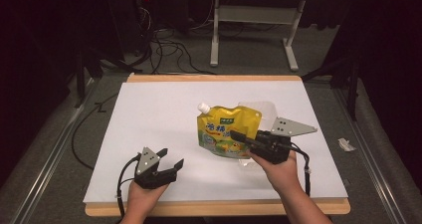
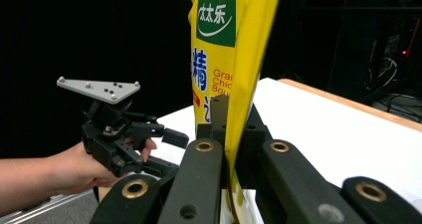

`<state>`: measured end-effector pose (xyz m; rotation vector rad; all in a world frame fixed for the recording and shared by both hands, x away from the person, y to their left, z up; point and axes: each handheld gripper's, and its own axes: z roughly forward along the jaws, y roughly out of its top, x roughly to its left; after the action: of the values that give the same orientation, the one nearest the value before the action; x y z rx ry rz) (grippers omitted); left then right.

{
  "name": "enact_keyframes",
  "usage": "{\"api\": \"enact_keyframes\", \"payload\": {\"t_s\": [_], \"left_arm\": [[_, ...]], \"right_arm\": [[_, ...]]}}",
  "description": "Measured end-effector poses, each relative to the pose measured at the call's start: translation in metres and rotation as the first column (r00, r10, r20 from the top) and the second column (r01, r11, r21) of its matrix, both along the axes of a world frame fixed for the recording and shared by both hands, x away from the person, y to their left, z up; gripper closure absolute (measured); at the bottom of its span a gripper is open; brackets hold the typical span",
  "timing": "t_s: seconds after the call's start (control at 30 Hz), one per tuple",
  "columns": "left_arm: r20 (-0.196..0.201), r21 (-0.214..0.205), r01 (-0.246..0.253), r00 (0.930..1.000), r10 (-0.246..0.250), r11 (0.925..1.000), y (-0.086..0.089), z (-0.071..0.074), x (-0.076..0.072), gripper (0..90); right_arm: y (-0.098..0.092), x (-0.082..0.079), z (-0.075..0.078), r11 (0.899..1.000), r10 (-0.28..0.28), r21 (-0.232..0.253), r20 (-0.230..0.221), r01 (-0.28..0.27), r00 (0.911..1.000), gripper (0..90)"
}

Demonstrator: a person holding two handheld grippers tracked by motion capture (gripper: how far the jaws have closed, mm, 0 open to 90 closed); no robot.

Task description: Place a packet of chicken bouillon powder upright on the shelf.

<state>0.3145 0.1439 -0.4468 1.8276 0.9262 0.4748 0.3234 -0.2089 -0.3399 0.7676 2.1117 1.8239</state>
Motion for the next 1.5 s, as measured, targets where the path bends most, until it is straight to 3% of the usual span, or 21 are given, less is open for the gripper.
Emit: {"api": "enact_keyframes", "payload": {"t_s": [0.37, 0.9, 1.13, 1.5], "left_arm": [[0.001, 0.003, 0.008, 1.0000, -0.008, 1.0000, 0.000, 0.000, 0.000, 30.8], [-0.001, 0.003, 0.021, 0.9998, -0.021, 0.9998, -0.002, 0.000, 0.002, 30.9], [-0.002, 0.004, 0.022, 0.9998, -0.022, 0.9998, -0.002, 0.000, 0.002, 30.8], [-0.005, 0.003, 0.026, 0.9996, -0.026, 0.9996, -0.003, 0.000, 0.003, 30.6]], "right_arm": [[-0.027, 0.003, 0.008, 0.998, -0.067, 0.018, 0.013, 0.067, 0.9976, 90.0], [-0.060, 0.005, 0.009, 0.986, -0.165, 0.030, 0.012, 0.164, 0.9862, 90.0], [-0.070, 0.004, 0.004, 0.983, -0.186, 0.013, 0.002, 0.186, 0.9826, 90.0], [-0.091, 0.004, -0.003, 0.980, -0.200, 0.023, -0.008, 0.200, 0.9798, 90.0]]}}
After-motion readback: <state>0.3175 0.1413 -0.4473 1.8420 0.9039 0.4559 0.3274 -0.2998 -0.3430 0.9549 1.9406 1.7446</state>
